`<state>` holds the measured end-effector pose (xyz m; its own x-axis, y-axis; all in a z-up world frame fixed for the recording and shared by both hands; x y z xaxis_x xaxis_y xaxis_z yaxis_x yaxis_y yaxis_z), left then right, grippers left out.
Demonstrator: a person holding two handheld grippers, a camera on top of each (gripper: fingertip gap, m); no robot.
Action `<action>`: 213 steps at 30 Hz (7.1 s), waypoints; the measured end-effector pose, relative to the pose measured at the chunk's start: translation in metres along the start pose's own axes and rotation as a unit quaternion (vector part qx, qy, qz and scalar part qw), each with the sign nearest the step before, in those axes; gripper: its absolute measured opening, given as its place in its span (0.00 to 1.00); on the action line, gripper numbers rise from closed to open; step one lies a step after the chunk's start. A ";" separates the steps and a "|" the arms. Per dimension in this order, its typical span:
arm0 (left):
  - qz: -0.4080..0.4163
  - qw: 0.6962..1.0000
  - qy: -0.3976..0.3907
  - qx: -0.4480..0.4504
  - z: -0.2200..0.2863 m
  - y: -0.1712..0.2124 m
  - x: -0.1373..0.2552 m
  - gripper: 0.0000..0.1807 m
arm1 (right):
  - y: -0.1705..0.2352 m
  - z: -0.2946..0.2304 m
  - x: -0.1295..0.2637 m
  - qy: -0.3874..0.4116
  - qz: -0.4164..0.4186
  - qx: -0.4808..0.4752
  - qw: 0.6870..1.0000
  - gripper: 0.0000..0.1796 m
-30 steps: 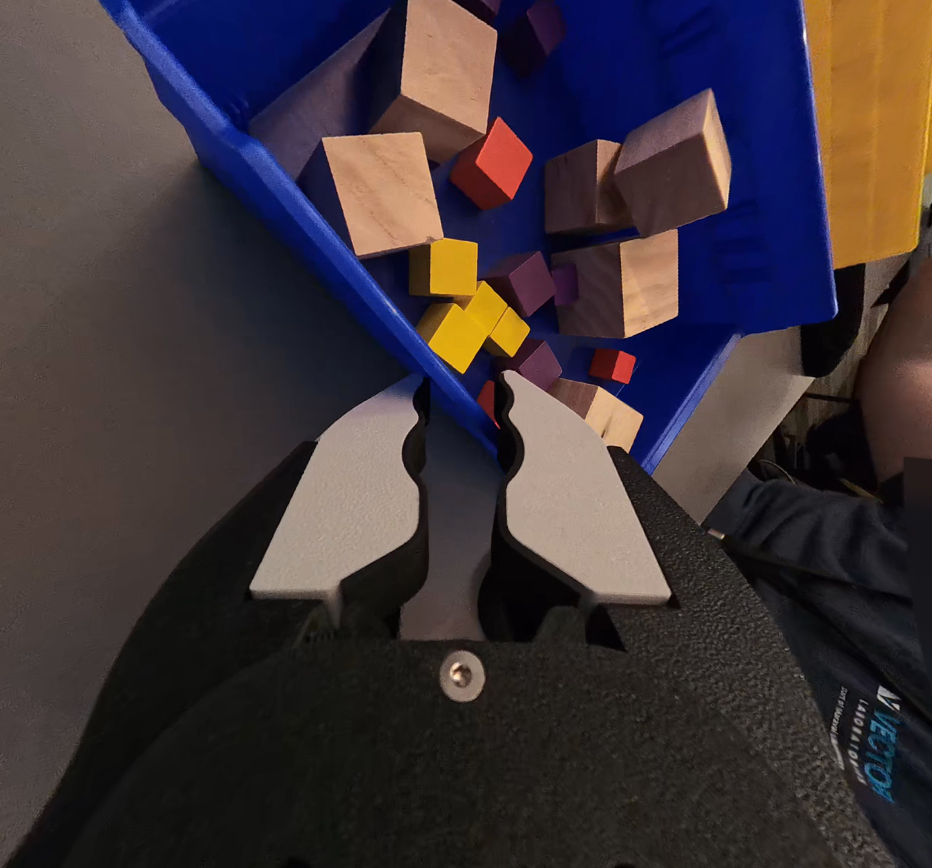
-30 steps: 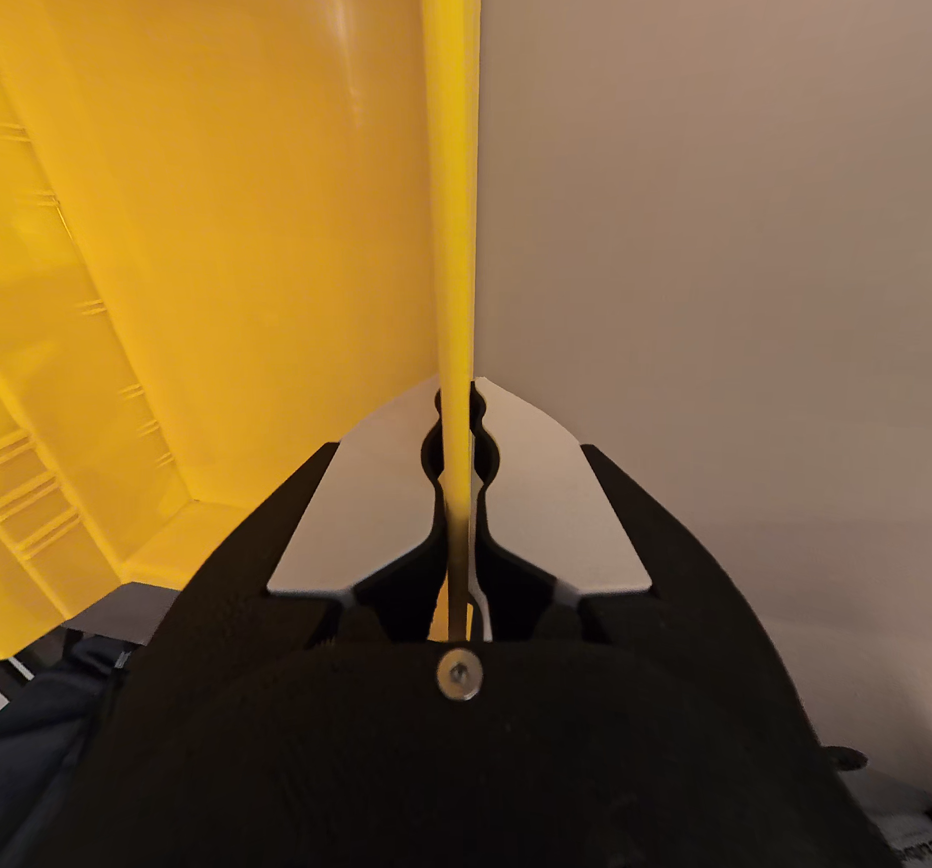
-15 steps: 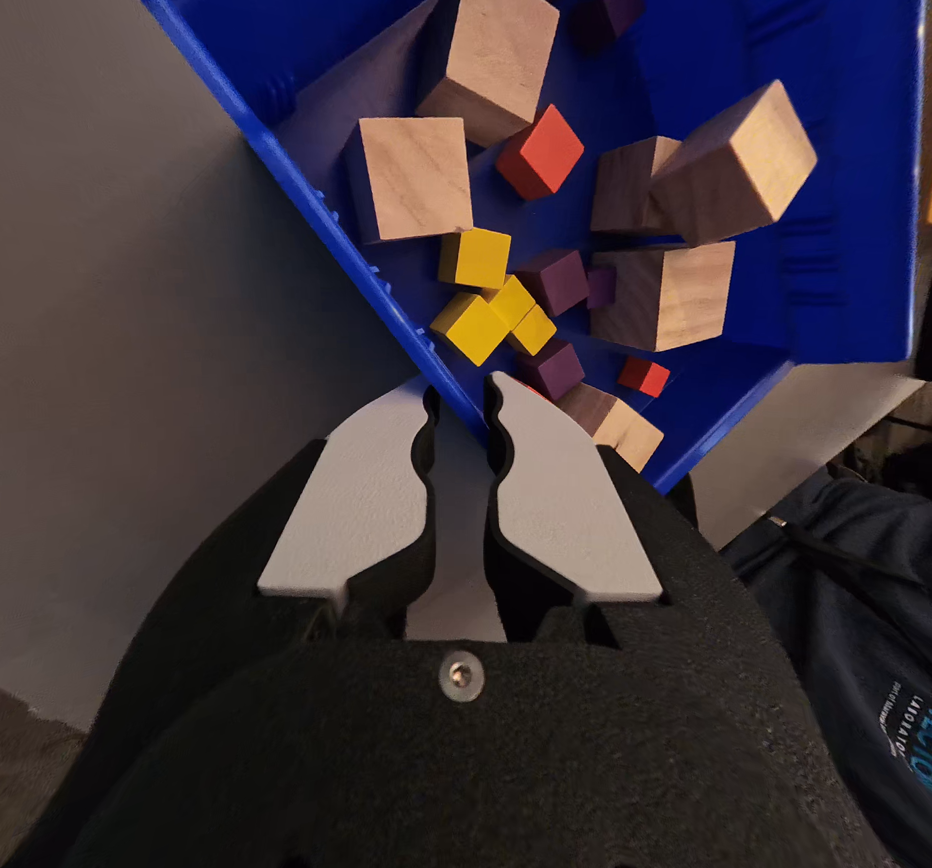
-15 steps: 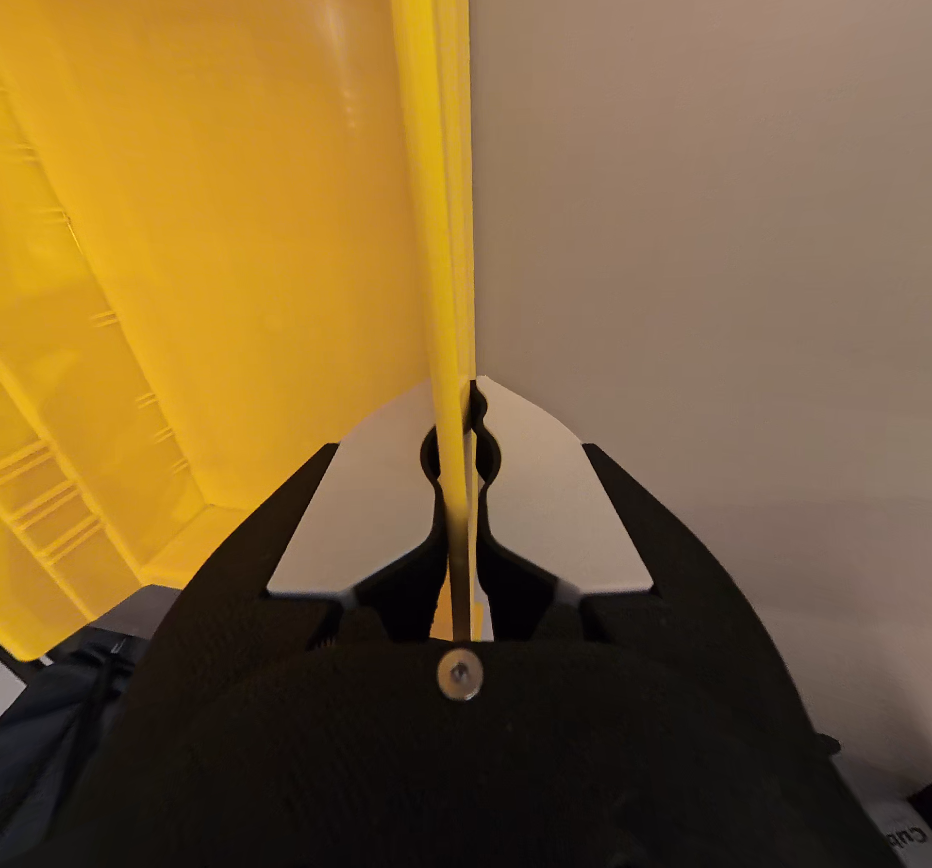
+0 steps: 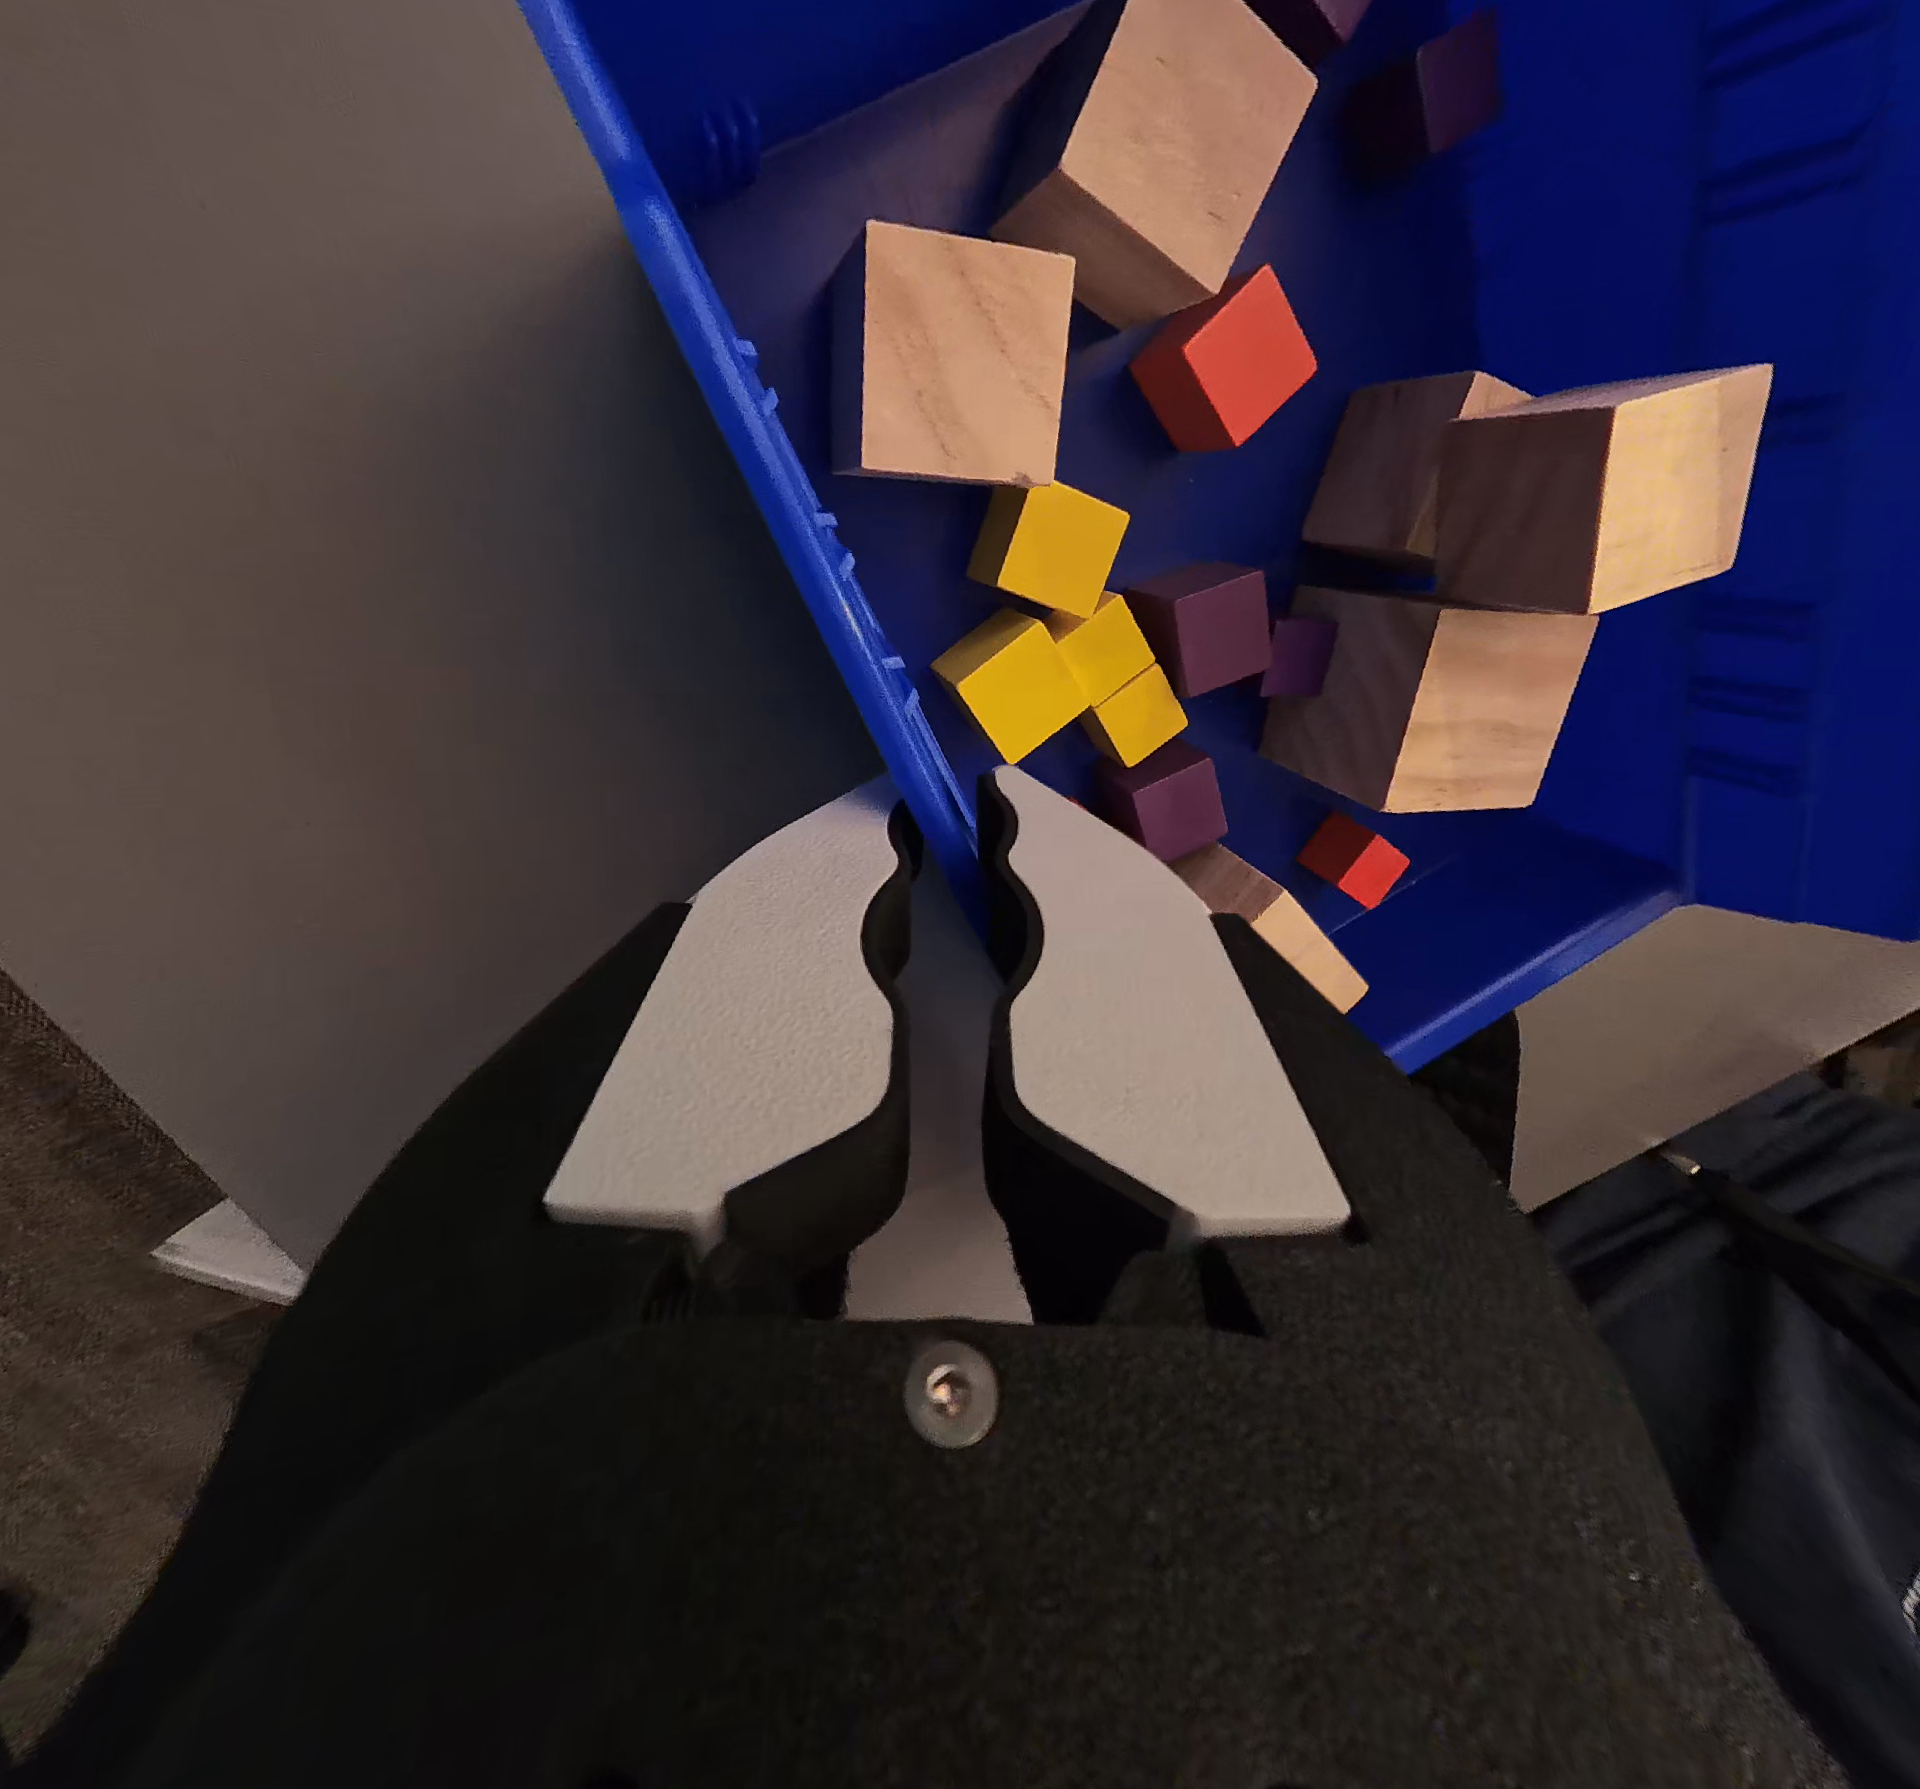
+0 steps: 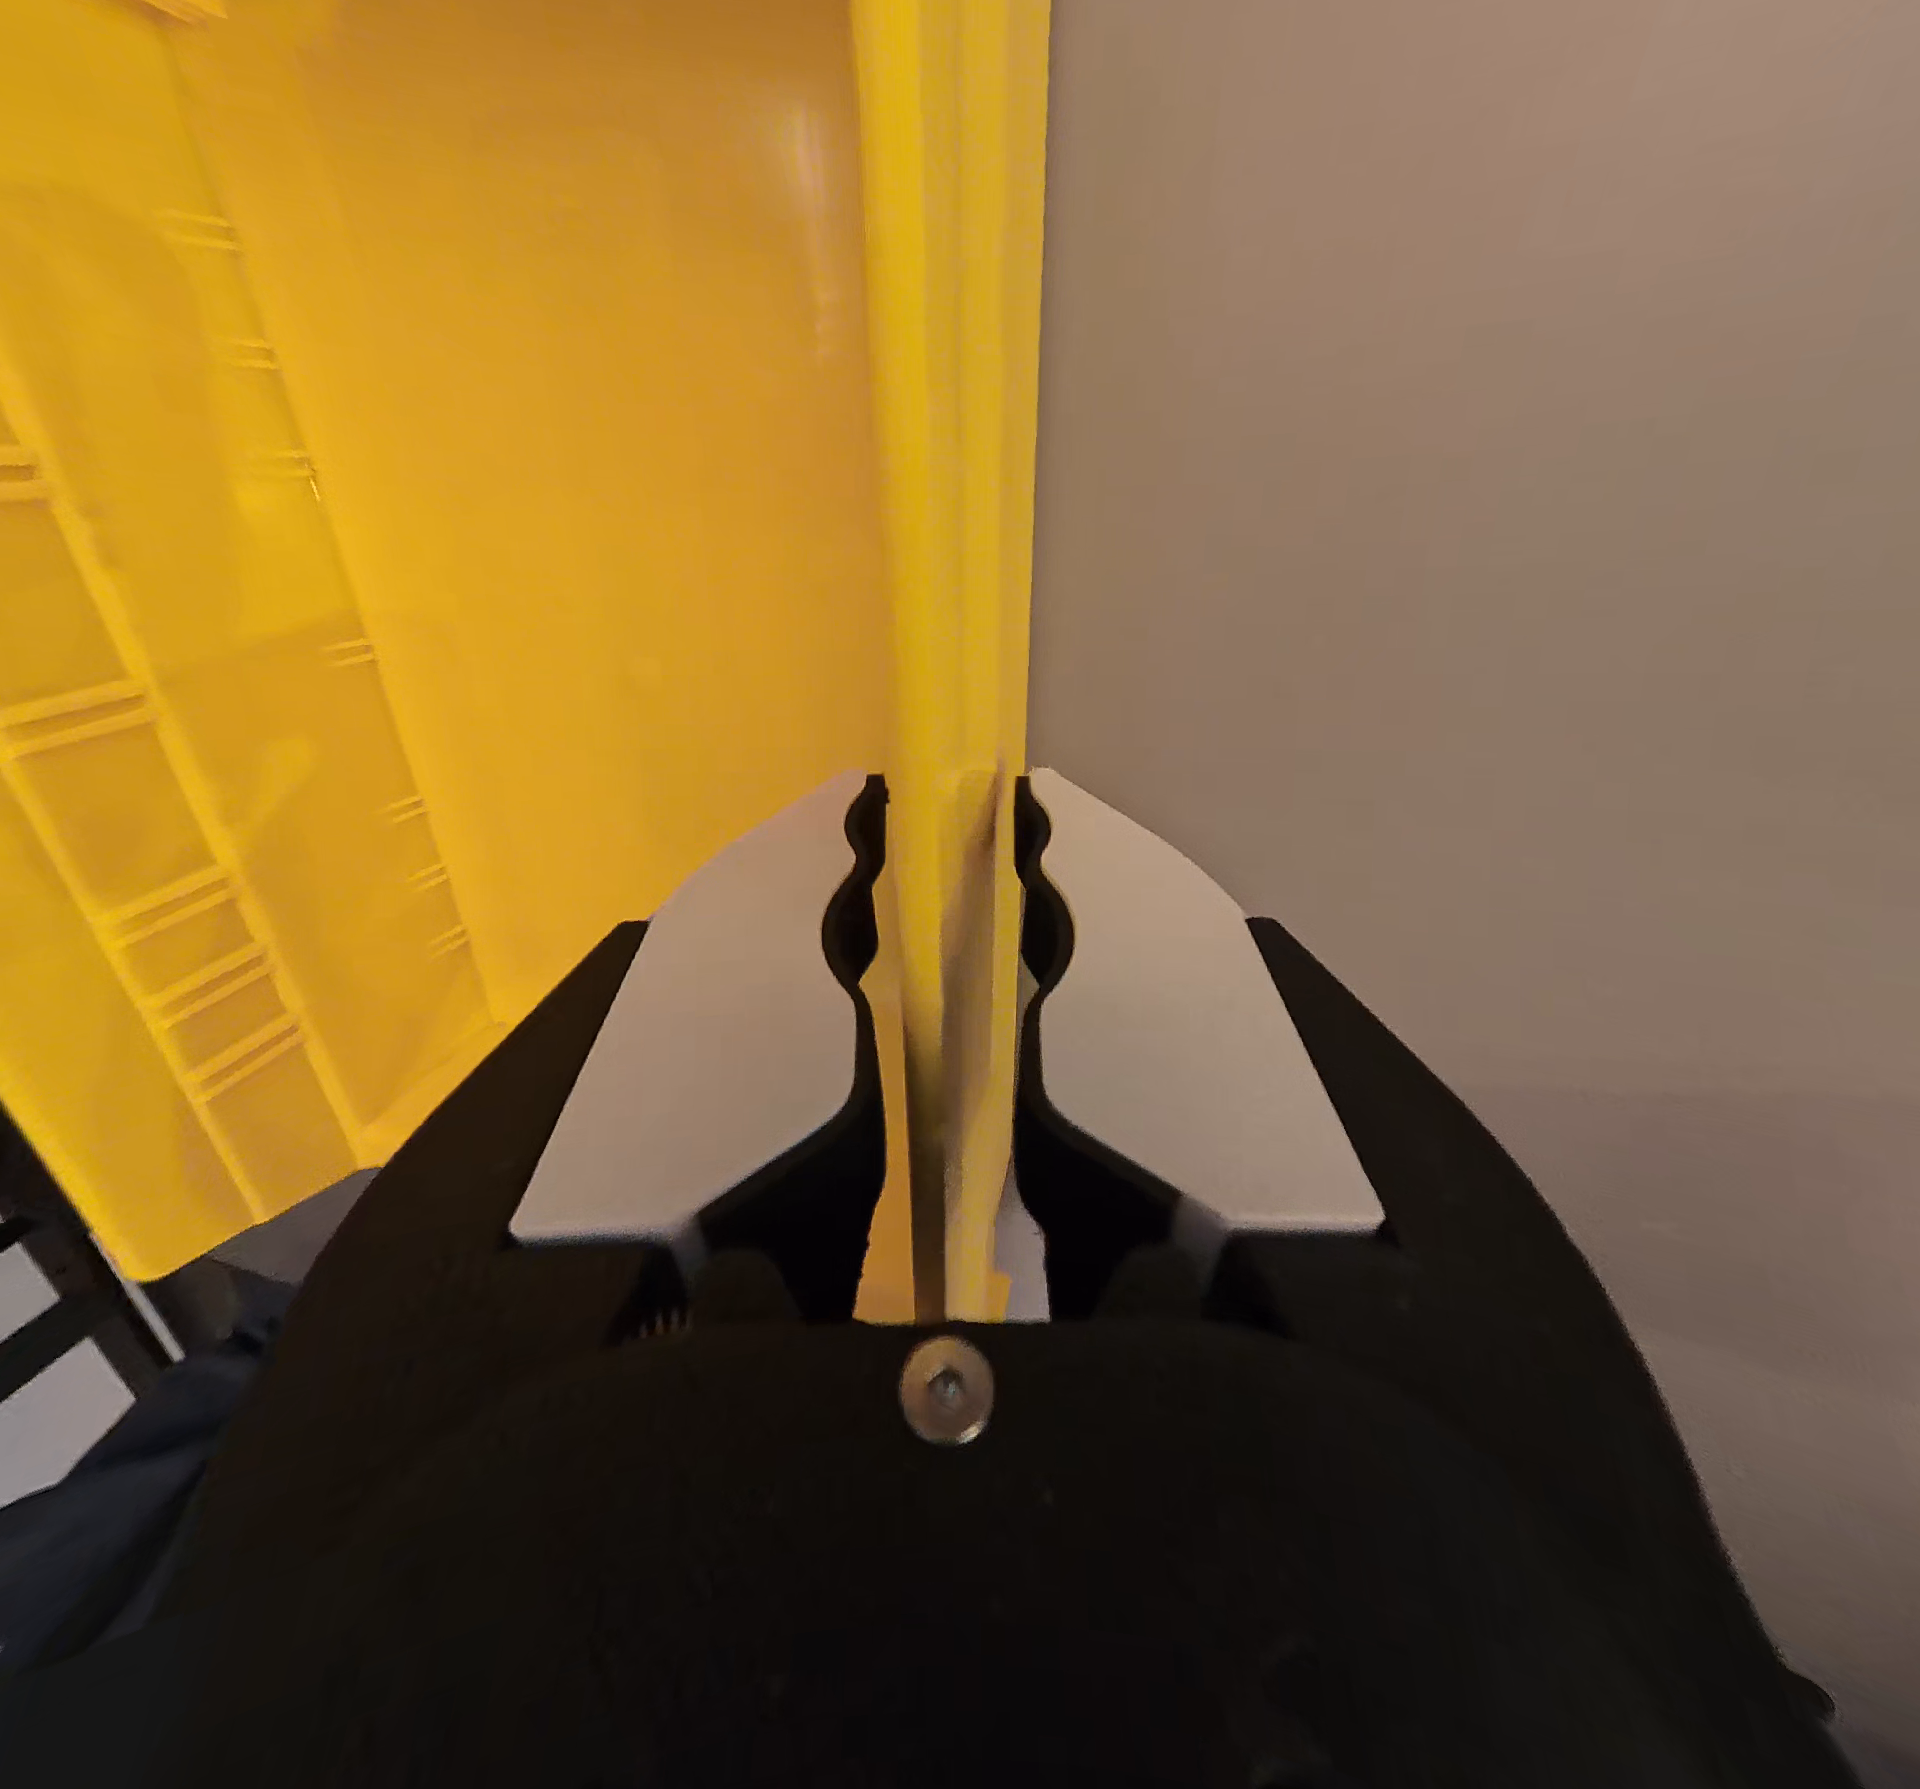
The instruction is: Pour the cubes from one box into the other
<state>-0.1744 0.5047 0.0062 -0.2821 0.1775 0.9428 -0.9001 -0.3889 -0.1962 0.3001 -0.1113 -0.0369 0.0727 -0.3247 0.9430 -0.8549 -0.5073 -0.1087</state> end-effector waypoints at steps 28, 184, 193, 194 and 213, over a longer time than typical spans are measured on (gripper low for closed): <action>0.331 0.941 -0.077 -0.014 0.050 0.003 0.032 0.15 | 0.029 -0.071 0.168 -0.067 0.534 0.189 0.821 0.14; 0.202 0.912 -0.080 -0.348 0.534 -0.270 -0.064 0.04 | -0.053 -0.050 0.168 0.098 0.243 -0.023 0.965 0.05; 0.363 0.843 -0.090 -0.387 0.542 -0.276 -0.054 0.05 | -0.045 -0.048 0.182 0.129 0.417 0.032 0.899 0.05; 0.363 0.840 -0.101 -0.391 0.544 -0.276 -0.057 0.05 | -0.046 -0.045 0.179 0.129 0.422 0.029 0.897 0.05; 0.488 0.779 -0.077 -0.386 0.532 -0.259 -0.055 0.04 | -0.023 -0.061 0.184 0.157 0.546 0.058 0.821 0.04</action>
<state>0.2510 0.1148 0.1490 -0.9674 0.0044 0.2532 -0.2305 0.3995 -0.8873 0.3021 -0.1105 0.1579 -0.8565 -0.4236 0.2949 -0.2651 -0.1291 -0.9555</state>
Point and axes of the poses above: each gripper's, where its closed fingertips meet, x back along the fingers, y out of its underside, z = x × y across the jaws, the point moved 9 cm from there along x, back along the fingers, and after that the axes turned 3 degrees about -x, right-handed, at the moved point
